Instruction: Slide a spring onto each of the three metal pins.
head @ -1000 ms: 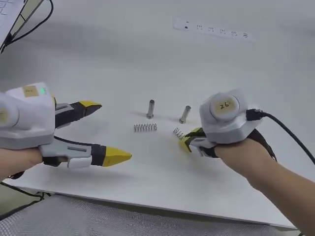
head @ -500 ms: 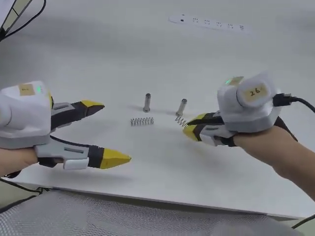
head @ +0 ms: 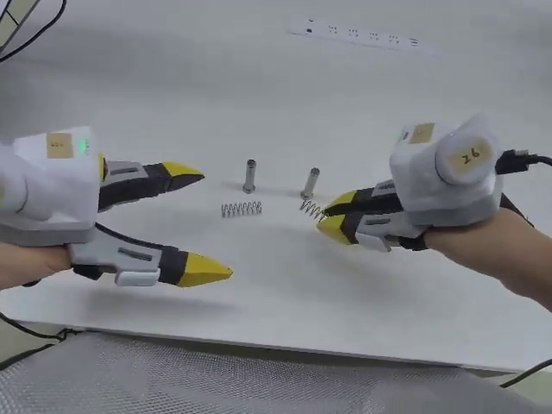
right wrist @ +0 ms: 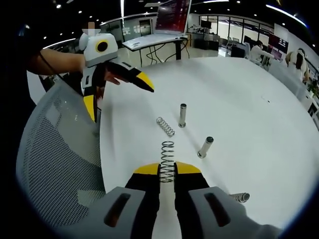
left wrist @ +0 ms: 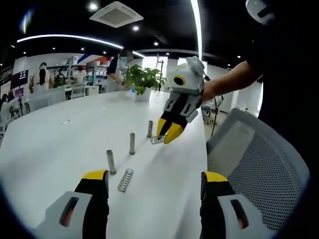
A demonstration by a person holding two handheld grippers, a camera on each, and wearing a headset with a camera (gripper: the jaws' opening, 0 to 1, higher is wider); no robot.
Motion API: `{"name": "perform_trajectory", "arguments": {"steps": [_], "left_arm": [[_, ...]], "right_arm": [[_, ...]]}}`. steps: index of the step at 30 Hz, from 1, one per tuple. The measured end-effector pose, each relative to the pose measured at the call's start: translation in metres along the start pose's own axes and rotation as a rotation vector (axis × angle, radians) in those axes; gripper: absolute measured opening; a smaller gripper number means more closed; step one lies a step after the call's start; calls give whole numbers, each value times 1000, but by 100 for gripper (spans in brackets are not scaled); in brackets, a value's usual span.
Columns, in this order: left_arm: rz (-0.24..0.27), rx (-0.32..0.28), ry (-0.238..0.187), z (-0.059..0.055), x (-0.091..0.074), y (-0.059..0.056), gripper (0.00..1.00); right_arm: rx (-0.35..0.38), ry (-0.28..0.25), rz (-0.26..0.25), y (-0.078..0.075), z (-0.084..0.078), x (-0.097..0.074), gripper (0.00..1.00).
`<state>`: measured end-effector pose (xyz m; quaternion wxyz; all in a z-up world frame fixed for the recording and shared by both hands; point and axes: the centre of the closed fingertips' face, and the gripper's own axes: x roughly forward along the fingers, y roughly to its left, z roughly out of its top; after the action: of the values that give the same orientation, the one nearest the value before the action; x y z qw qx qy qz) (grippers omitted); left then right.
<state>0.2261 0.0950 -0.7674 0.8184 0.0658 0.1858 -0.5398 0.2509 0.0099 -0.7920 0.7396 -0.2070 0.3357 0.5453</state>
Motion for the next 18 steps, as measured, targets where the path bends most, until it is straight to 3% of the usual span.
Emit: {"name": "perform_trajectory", "arguments": {"steps": [11, 18], "left_arm": [[-59, 25, -30, 17, 21, -8, 57], [-109, 42, -17, 18, 35, -14, 44]], "right_arm": [[-179, -2, 47, 16, 7, 0, 8], [-314, 10, 78, 28, 14, 1, 8]]}}
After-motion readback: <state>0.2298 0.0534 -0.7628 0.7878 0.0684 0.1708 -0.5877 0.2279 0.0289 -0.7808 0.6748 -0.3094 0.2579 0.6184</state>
